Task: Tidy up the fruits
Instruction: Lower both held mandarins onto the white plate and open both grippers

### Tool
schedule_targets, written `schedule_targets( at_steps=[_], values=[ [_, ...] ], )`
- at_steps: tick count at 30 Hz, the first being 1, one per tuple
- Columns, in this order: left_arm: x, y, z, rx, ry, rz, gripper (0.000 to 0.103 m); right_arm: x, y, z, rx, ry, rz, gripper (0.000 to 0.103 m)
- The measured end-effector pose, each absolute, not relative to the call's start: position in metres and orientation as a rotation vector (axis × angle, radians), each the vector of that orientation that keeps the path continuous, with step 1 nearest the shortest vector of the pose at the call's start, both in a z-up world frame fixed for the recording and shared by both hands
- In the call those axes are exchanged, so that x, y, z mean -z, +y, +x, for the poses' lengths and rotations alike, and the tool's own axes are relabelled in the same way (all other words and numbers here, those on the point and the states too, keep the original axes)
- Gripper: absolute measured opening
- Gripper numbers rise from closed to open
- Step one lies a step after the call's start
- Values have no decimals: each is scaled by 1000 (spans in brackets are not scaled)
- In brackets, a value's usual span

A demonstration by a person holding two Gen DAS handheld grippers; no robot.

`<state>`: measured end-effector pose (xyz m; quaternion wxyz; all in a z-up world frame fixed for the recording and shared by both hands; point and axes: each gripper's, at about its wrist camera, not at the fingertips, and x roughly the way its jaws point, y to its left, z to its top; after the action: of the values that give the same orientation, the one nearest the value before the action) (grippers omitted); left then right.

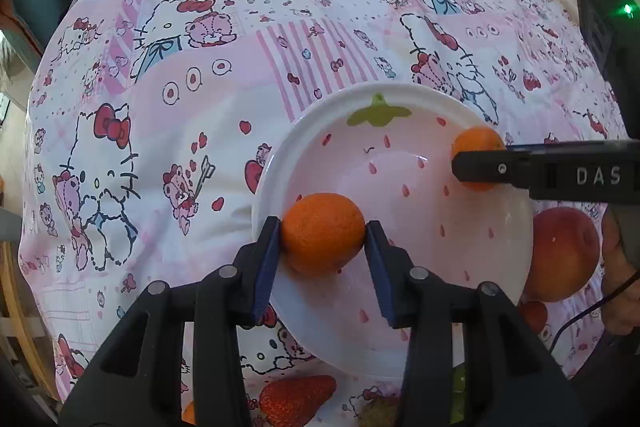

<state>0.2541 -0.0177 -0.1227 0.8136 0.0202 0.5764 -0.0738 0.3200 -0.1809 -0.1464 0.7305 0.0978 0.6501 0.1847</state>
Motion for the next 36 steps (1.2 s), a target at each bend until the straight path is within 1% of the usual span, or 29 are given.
schedule_targets(
  at_steps=[8, 9, 11, 13, 14, 15, 17, 18, 31, 36],
  values=[
    [122, -15, 255, 161, 1252, 6, 39, 148, -182, 324, -408, 1459, 257, 48],
    [122, -15, 254, 161, 1252, 9, 40, 148, -183, 323, -411, 1460, 262, 53],
    [122, -16, 254, 163, 1255, 15, 40, 146, -184, 323, -422, 1449, 283, 58],
    [123, -16, 254, 170, 1262, 4, 40, 141, -184, 323, -424, 1430, 279, 60],
    [123, -16, 255, 175, 1265, 0, 43, 139, -185, 323, -425, 1423, 275, 65],
    [123, -17, 256, 180, 1269, 2, 51, 138, -185, 324, -425, 1419, 276, 68],
    [119, -17, 255, 194, 1251, -16, 61, 136, -186, 324, -426, 1412, 283, 69],
    [117, -17, 254, 183, 1238, -14, 63, 135, -187, 324, -427, 1410, 282, 69],
    [96, -13, 250, 163, 1160, -30, 63, 120, -197, 323, -432, 1362, 301, 71],
    [81, -12, 245, 141, 1107, -26, 63, 105, -200, 318, -440, 1318, 319, 71]
  ],
)
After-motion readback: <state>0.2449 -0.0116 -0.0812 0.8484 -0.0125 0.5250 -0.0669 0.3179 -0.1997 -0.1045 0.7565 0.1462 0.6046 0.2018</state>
